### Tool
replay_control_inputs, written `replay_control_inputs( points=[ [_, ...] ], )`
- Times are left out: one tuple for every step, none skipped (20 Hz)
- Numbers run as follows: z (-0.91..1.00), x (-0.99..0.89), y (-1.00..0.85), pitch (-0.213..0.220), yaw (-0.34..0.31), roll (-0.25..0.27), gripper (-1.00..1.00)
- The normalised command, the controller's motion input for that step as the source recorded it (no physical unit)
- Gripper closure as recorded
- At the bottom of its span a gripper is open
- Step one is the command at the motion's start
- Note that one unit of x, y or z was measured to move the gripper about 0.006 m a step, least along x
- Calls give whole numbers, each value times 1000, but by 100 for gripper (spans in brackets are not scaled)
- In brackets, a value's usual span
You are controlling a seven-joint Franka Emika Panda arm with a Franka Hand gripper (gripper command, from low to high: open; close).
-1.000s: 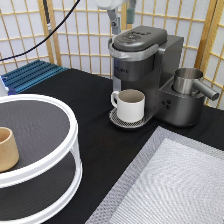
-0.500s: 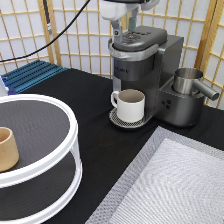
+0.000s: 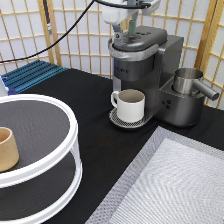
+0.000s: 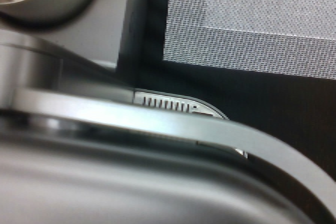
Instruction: Make coffee
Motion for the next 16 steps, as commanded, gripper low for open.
replay_control_inputs(
  points=[
    [-17,0,-57,44,-48,51,-100],
    [-23,0,-14,42,-49,45,-100],
    [-109,0,0,47,-49,28,-100],
    [-134,0,0,43,-57,25,-100],
    [-46,-43,-31,39,-63,43,-100],
    [-3,-11,-34,43,-68,45,-100],
    [-31,0,-11,44,-68,45,-100],
    [0,0,-40,45,-62,59,-100],
    [-74,0,-83,49,-62,63,-100],
    [-26,0,-109,49,-69,65,-100],
    [-297,0,-109,51,-69,71,-100],
    [-829,3,-66,47,-66,76,-100],
    [-1000,57,-169,63,-74,53,-100],
    [-1000,214,-234,17,-143,0,-100],
    [-1000,226,-237,9,-154,0,-100],
    [-1000,251,-243,0,-147,0,-100]
  ],
)
